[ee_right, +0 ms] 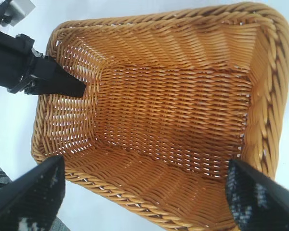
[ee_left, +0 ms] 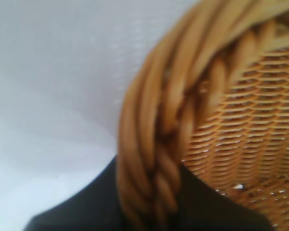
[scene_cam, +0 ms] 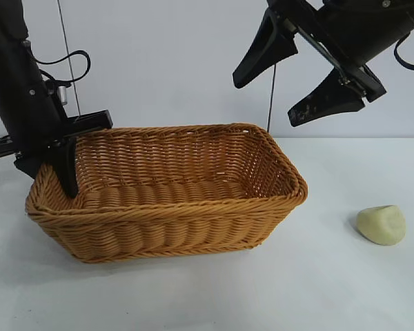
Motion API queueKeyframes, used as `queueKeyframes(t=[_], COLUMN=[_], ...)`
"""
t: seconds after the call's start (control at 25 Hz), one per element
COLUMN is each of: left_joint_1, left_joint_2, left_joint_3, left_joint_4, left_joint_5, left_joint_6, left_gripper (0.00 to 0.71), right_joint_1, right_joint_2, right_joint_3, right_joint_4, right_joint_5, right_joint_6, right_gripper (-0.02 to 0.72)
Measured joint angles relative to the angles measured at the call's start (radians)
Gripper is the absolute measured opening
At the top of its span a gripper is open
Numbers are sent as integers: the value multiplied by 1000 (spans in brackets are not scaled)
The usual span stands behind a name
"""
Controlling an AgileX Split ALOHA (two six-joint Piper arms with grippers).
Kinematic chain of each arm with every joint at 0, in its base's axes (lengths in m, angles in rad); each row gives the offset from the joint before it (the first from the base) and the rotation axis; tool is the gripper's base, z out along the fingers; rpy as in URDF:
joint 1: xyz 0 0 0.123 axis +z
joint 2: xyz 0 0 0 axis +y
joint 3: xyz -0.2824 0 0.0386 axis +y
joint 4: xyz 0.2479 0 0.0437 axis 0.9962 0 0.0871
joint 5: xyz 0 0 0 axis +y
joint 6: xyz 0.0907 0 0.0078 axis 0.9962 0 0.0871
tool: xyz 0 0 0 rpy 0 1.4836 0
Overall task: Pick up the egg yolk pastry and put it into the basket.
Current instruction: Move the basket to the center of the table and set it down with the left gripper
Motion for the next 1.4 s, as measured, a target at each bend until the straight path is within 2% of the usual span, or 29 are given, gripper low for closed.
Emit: queueKeyframes(t=[0.36,0.68,1.12,1.4], left_joint_1=[-29,-30,-30,-30], left_joint_2=[0,0,0,48], left_joint_3=[0,0,0,-5], left_joint_4=[6,62,57,6], left_joint_5=[-12,-34,-72,-93], left_joint_6=[24,27,71,80], left_gripper=[141,141,141,141], right_joint_1=[0,0,0,0], right_joint_2=[0,0,0,0], right_joint_3=[0,0,0,0], right_joint_4=[0,0,0,0], right_joint_5=[0,0,0,-1], right_joint_6=[0,0,0,0], right_gripper=[622,622,622,622])
